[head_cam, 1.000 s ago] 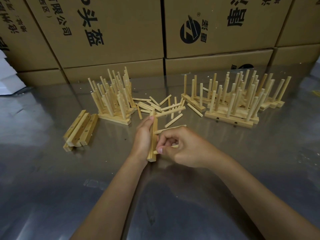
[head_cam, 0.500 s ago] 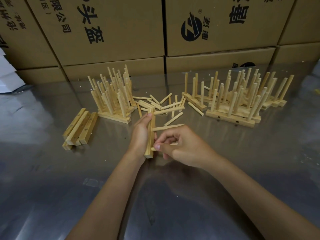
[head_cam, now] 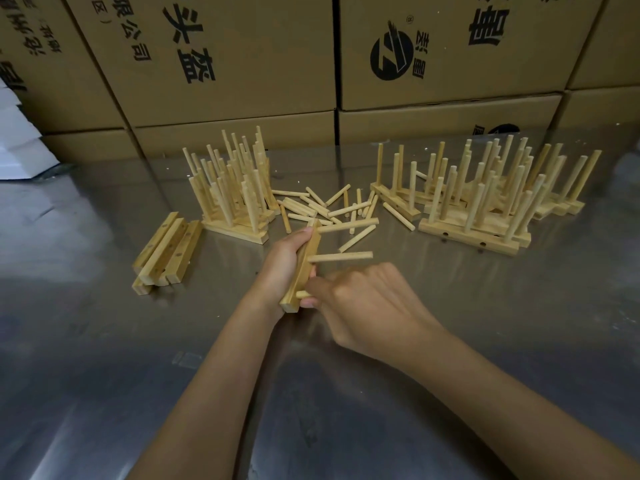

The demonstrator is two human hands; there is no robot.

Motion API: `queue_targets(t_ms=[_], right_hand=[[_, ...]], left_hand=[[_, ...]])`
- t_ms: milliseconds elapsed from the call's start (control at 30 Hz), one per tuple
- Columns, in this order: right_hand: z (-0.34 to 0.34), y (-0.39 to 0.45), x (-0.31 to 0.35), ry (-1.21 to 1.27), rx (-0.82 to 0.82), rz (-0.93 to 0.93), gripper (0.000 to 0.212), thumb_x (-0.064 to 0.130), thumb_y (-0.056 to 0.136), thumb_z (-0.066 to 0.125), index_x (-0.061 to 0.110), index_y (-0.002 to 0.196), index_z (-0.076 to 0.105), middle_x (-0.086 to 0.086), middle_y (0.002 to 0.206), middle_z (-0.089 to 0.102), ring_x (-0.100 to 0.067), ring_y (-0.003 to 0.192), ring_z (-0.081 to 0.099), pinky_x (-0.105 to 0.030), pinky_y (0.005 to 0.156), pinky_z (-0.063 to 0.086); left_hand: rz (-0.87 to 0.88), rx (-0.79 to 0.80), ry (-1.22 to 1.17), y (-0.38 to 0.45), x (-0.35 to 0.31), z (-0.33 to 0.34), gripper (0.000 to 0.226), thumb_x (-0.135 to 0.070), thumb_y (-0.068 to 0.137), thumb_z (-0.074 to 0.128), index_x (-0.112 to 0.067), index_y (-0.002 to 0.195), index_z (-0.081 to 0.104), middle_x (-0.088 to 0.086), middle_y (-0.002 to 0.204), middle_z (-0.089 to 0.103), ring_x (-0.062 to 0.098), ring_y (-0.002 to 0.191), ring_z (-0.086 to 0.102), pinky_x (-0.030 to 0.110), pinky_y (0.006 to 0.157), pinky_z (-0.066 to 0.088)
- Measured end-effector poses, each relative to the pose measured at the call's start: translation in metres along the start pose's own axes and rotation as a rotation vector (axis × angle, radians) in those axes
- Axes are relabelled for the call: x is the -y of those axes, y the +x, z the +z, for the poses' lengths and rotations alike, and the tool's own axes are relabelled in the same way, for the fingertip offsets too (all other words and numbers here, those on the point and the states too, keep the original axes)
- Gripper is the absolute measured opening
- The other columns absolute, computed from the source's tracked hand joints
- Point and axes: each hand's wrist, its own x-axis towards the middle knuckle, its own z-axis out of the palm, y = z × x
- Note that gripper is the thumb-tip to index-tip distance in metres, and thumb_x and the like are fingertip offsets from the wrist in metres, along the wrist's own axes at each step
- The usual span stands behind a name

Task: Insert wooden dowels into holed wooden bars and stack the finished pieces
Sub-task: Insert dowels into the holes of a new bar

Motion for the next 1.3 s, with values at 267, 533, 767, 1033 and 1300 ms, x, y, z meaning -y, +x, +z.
queue_targets(t_ms=[267, 533, 767, 1033, 1300], right_hand=[[0.008, 0.001, -0.004, 0.198, -0.003, 0.086, 0.028, 0.043, 0.096, 0.043, 0.028, 0.091, 0.066, 0.003, 0.064, 0.061, -0.024, 0.063, 0.061, -0.031, 0.05, 0.017], [0.009, -0.001, -0.006, 0.209, -0.059, 0.145, 0.027, 0.045, 0.094, 0.045, 0.031, 0.089, 0.067, 0.009, 0.065, 0.056, -0.017, 0.073, 0.06, -0.029, 0.054, 0.021], [0.005, 0.003, -0.026, 0.082, -0.36, 0.226, 0.044, 0.056, 0.087, 0.06, 0.024, 0.117, 0.063, 0.002, 0.12, 0.054, -0.017, 0.115, 0.045, -0.037, 0.098, 0.032], [0.021, 0.005, -0.04, 0.687, -0.387, 0.634, 0.026, 0.049, 0.094, 0.053, 0.025, 0.087, 0.061, 0.012, 0.087, 0.058, -0.009, 0.087, 0.053, -0.035, 0.08, 0.044], [0.043, 0.003, -0.028, 0.819, -0.213, 0.611, 0.012, 0.036, 0.083, 0.073, 0.024, 0.085, 0.074, 0.012, 0.069, 0.059, -0.006, 0.07, 0.049, -0.024, 0.062, 0.038]], left_hand=[[0.094, -0.085, -0.024, 0.001, 0.005, 0.003, 0.034, -0.031, 0.103, 0.049, -0.015, 0.076, 0.062, -0.001, 0.045, 0.047, 0.01, 0.034, 0.044, 0.016, 0.033, 0.033], [0.153, -0.126, -0.044, 0.002, 0.006, 0.006, 0.025, -0.03, 0.104, 0.047, -0.019, 0.092, 0.066, -0.003, 0.053, 0.048, 0.009, 0.04, 0.047, 0.019, 0.038, 0.037], [0.259, -0.226, -0.139, 0.007, 0.002, 0.004, 0.026, -0.029, 0.108, 0.038, -0.016, 0.114, 0.059, 0.005, 0.073, 0.052, 0.014, 0.053, 0.053, 0.026, 0.049, 0.047], [0.231, -0.25, -0.197, 0.01, 0.0, -0.003, 0.027, -0.032, 0.11, 0.029, -0.026, 0.121, 0.052, 0.0, 0.09, 0.065, 0.007, 0.056, 0.065, 0.031, 0.053, 0.051], [0.186, -0.2, -0.358, -0.006, -0.006, -0.006, 0.037, -0.025, 0.11, 0.03, -0.014, 0.143, 0.043, 0.019, 0.121, 0.064, 0.027, 0.094, 0.072, 0.044, 0.055, 0.061]])
